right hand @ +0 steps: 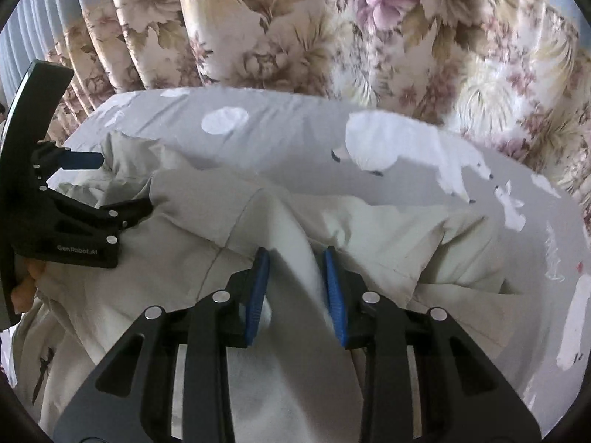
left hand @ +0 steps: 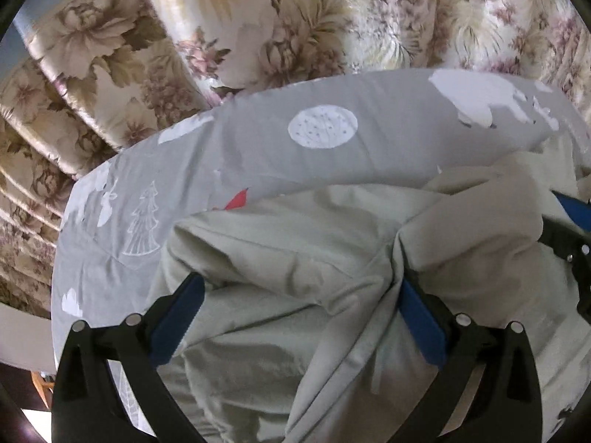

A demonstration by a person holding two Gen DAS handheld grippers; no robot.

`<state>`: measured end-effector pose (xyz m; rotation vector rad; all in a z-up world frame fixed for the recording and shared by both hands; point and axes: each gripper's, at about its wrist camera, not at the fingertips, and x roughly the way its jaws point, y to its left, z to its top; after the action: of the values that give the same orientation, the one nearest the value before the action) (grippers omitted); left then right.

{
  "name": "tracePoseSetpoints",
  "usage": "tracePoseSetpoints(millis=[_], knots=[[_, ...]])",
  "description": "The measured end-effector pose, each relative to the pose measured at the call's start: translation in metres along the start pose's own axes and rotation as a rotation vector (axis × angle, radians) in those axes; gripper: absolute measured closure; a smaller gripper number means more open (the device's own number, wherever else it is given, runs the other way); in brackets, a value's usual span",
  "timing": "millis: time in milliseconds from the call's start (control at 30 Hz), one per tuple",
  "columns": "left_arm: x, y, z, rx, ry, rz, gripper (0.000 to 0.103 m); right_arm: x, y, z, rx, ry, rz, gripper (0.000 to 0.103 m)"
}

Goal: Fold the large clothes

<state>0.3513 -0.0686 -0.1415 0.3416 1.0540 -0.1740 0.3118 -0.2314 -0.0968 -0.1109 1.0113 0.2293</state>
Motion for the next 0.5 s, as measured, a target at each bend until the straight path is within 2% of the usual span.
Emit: tracePoseSetpoints(millis=[100,200,267,300,367,433,500], knots=[[0.002,-0.001,-0.002,0.008,-0.015,0.004,0.001,0.003,0.000,-0.005,0.009,-0.008,-0.001,0.074],[-0.006,0.005,-0.004,-0.005,-0.034,-0.026,0.001,-0.009,0.001,-0.006,0.007,-0.040,0.012,0.074],[-0.029,0.013,-0.013,-0.001,-0.103,-0.064,0.003,-0.036,0.002,-0.011,-0.002,-0.104,0.039,0.072],[-0.045,0.016,-0.021,0.001,-0.149,-0.093,0.003,-0.059,0.002,-0.018,0.003,-0.159,0.068,0.072],[-0.069,0.022,-0.040,-0.012,-0.208,-0.173,0.002,-0.085,0.004,-0.029,-0.004,-0.203,0.073,0.058],[-0.083,0.024,-0.059,-0.028,-0.231,-0.243,0.002,-0.105,0.005,-0.046,-0.008,-0.235,0.078,0.056],[-0.088,0.021,-0.083,-0.048,-0.217,-0.309,0.002,-0.111,0.007,-0.063,-0.009,-0.228,0.073,0.056]])
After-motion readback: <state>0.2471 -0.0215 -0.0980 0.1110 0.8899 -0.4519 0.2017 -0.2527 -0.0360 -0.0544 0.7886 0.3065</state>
